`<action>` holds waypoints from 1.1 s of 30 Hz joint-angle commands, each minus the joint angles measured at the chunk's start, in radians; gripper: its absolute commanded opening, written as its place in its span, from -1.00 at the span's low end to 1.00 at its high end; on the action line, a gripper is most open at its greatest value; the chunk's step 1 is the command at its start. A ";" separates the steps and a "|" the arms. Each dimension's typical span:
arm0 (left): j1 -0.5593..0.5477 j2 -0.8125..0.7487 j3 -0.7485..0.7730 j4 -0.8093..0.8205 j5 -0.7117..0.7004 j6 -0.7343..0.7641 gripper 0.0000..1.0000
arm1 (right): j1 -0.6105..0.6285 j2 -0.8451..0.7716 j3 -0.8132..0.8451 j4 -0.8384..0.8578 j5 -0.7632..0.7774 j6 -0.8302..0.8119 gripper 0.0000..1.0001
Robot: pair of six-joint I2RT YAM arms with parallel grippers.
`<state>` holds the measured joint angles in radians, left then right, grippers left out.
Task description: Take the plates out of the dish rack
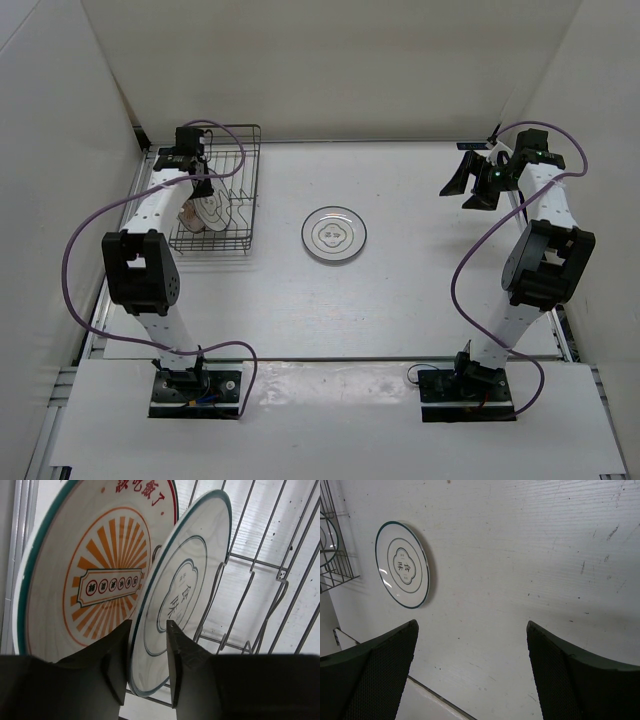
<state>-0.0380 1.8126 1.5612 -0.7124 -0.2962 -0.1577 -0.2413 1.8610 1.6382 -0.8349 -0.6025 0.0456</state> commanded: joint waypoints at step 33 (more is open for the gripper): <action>-0.008 -0.324 0.057 0.189 0.084 0.000 -0.92 | -0.006 0.053 0.080 -0.024 -0.072 -0.013 0.80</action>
<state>-0.0418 1.5864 1.6035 -0.6094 -0.2600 -0.1341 -0.2420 1.9095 1.6787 -0.8436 -0.6426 0.0425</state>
